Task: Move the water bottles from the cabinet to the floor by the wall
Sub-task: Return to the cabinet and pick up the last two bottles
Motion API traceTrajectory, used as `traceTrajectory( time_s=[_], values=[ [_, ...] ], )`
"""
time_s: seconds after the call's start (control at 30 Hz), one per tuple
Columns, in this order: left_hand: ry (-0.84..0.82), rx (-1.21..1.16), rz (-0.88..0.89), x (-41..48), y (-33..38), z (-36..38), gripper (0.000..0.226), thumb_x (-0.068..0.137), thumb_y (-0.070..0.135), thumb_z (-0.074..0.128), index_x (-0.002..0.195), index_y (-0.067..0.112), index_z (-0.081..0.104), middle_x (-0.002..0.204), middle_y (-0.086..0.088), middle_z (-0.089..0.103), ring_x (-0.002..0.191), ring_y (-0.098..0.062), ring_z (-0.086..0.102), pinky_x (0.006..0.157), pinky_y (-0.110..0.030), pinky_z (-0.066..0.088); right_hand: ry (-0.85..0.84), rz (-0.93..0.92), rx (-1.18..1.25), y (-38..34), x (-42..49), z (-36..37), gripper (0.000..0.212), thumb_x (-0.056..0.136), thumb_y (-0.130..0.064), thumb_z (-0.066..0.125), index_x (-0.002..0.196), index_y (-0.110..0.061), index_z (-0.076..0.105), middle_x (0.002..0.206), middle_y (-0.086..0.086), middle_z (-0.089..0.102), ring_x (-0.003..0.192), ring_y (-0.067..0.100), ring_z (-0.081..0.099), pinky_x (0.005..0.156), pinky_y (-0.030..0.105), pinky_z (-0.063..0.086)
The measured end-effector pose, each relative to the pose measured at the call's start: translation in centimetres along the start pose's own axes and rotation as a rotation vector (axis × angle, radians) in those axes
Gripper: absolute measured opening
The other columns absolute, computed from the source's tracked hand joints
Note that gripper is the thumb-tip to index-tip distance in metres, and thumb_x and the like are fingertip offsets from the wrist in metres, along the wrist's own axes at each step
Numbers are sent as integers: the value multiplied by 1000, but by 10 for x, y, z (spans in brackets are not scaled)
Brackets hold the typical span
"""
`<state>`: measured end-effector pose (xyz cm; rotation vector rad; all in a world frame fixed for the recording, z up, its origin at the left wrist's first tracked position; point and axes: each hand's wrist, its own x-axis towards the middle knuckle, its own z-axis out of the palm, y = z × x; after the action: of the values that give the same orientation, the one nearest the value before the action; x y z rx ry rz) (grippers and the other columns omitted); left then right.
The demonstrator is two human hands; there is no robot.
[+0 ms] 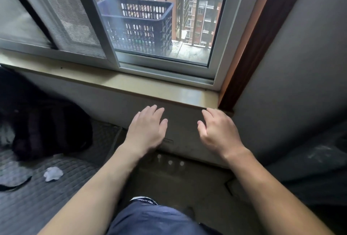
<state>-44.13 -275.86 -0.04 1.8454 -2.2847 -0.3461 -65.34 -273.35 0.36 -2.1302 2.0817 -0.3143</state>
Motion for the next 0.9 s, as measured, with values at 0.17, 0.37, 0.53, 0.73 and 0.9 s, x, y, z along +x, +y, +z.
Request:
traceTrajectory(
  time_s=[0.17,0.37,0.53,0.73,0.9],
  values=[
    [-21,1,77,-2,-2,-2,49,100,36,41,145,17,43,151,-4,41,139,-22,33,114,-37,22,49,93,-29,-9,-15,-4,40,85,-38,37,97,-9,61,100,5,62,99,28,56,87,42,46],
    [-78,9,179,-1,-21,-9,51,101,39,39,148,20,39,154,-2,37,143,-21,29,117,-36,20,70,241,-26,-21,-33,-4,44,85,-38,37,104,-6,62,106,9,64,103,31,56,91,44,45],
    [-101,7,291,-9,-30,-15,51,101,38,40,147,19,39,153,-3,39,142,-22,30,116,-35,20,76,333,-19,-36,-61,-3,42,89,-35,44,111,-4,61,114,11,63,110,33,55,96,43,43],
    [-138,-74,405,-25,-29,-18,50,100,38,41,146,18,41,152,-3,41,142,-23,32,117,-37,24,127,448,-52,-60,-108,-1,36,92,-29,50,113,-3,61,119,13,62,113,33,53,100,43,41],
    [-147,-76,546,-49,-20,-21,48,100,36,42,144,15,44,146,-3,47,135,-22,40,112,-34,28,123,558,-64,-78,-155,1,38,91,-32,46,112,-3,61,117,12,63,112,33,54,98,43,42]
  ],
)
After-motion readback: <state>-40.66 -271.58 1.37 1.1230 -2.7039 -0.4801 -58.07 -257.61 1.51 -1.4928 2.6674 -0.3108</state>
